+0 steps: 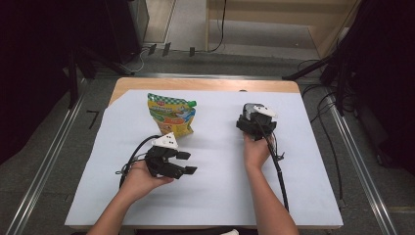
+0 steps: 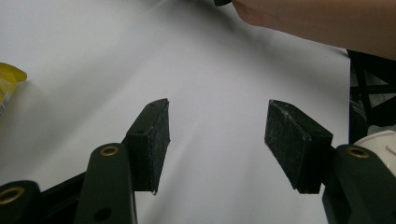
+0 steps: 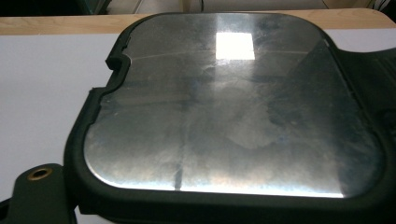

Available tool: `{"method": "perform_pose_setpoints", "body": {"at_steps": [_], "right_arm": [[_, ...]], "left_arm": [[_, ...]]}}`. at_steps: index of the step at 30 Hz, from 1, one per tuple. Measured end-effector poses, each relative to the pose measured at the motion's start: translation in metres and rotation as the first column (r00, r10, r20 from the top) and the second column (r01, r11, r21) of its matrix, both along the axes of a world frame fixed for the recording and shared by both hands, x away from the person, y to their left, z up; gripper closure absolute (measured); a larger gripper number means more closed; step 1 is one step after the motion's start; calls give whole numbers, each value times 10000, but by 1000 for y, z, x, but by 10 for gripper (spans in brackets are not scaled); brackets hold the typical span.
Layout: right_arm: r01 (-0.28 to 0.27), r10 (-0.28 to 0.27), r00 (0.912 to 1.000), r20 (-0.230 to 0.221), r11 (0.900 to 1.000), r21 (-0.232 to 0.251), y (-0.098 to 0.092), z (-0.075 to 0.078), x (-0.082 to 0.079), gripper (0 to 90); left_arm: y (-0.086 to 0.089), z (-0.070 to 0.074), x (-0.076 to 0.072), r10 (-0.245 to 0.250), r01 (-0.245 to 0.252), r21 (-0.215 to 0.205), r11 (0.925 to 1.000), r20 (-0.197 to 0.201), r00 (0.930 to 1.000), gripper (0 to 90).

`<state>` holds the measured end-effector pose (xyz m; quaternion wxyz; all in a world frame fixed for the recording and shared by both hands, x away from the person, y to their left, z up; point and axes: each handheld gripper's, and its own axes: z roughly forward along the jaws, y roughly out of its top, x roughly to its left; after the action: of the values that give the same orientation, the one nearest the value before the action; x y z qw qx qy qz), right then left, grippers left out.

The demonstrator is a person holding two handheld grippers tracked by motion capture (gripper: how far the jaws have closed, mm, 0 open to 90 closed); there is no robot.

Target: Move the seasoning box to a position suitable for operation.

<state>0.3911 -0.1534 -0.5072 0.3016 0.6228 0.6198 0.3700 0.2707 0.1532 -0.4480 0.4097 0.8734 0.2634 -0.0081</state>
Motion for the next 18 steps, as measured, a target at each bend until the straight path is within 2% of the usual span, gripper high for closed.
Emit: {"method": "perform_pose_setpoints", "body": {"at_steps": [3,14,18], "right_arm": [[-91,91,10000,-13,9999,-124,-1,1,0,155],[-426,425,9991,-77,9990,-106,-5,6,-3,159],[-761,761,9970,106,9971,-41,-7,12,-8,159]], "left_arm": [[1,0,0,47,-47,-18,10000,-25,10000,411],[2,-1,2,47,-47,21,10000,-53,10000,410],[2,-1,2,58,-58,11,10000,-67,10000,410]]}}
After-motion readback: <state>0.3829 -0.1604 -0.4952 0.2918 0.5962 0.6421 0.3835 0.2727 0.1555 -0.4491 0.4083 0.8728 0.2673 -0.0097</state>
